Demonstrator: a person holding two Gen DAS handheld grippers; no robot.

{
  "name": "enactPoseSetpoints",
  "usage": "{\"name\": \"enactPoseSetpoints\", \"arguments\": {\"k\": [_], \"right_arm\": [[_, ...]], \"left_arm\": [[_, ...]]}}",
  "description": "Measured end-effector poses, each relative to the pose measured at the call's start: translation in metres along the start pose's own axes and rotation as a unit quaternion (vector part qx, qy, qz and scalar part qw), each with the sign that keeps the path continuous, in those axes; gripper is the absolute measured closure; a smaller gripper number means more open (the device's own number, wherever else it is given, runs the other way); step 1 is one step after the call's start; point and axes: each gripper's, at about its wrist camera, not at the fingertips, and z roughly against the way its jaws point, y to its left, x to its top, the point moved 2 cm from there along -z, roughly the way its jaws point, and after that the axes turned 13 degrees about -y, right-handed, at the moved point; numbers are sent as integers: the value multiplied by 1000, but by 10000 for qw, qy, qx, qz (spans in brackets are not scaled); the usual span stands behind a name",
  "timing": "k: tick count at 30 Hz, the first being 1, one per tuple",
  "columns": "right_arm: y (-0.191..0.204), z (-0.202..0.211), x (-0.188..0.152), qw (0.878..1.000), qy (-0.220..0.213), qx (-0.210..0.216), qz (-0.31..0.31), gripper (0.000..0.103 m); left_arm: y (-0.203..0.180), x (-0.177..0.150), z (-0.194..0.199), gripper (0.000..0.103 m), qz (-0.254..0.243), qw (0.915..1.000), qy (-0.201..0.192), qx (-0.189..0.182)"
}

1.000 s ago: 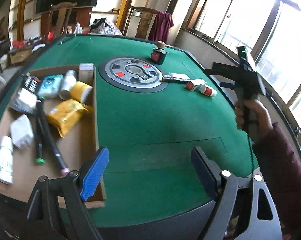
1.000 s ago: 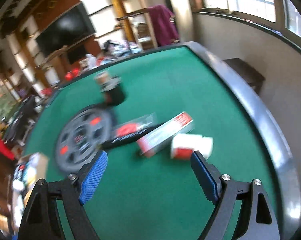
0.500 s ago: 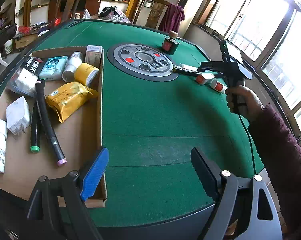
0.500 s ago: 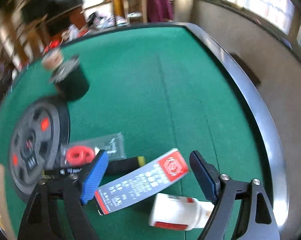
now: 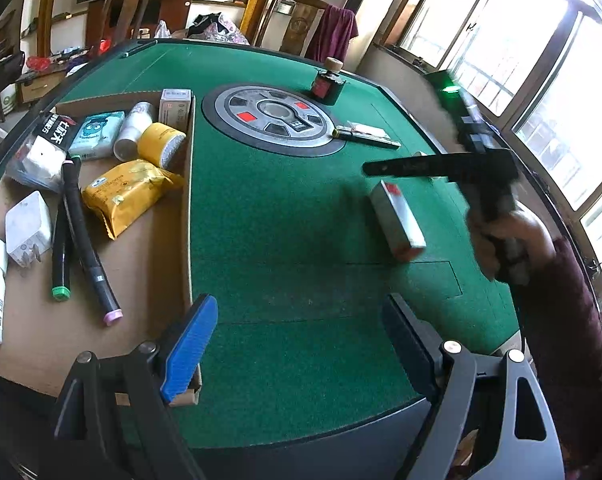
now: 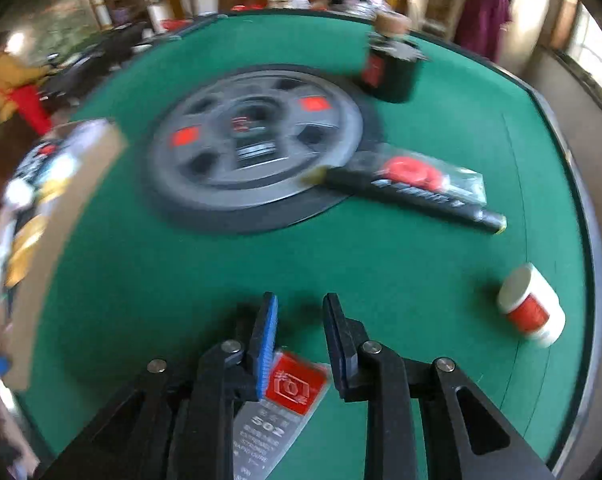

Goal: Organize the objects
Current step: 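Grasp the red-and-white glue box with the left gripper while the right grasps the red-labelled pill bottle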

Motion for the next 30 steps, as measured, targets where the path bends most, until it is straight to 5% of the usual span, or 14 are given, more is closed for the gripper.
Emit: {"name": "enactPoseSetpoints", "arguments": {"k": [1, 3, 5, 7, 10, 16, 20, 22, 24, 30], "right_arm": [[-1, 12, -2, 9998, -174, -47, -68, 68], [-19, 45, 0, 9947, -826, -433, -425, 25], [-45, 73, -1, 9797, -1531, -1025, -797, 3], [-71, 93, -4, 9633, -1968, -1369, -1210, 3], [-120, 92, -4, 9527, -1966, -1468, -1792, 2], [-178, 41, 12, 9611, -1172, -974, -2302, 3], [-172, 27, -4, 9721, -784, -714, -2094, 5], [-163, 25, -15, 9757, -696, -662, -1968, 14], [-153, 29, -24, 9782, -768, -932, -1689, 35], [-148, 32, -32, 9764, -1000, -939, -1670, 36]], "left_arm": [[0, 0, 0, 20, 12, 10000, 14, -29], [-2, -1, -4, 20, 50, 9999, 86, -85], [-6, -3, -8, 20, 36, 9998, 160, -119], [-11, -4, -10, 20, -15, 9997, 202, -120], [-16, -4, -14, 20, -67, 9996, 246, -101], [-25, 0, -16, 20, -64, 9997, 250, -44], [-28, 3, -17, 20, -123, 9996, 248, 8], [-29, 5, -20, 20, -127, 9995, 285, 32], [-31, 6, -26, 20, -119, 9994, 339, 22], [-54, 19, -45, 20, -397, 9988, 282, 106]]}}
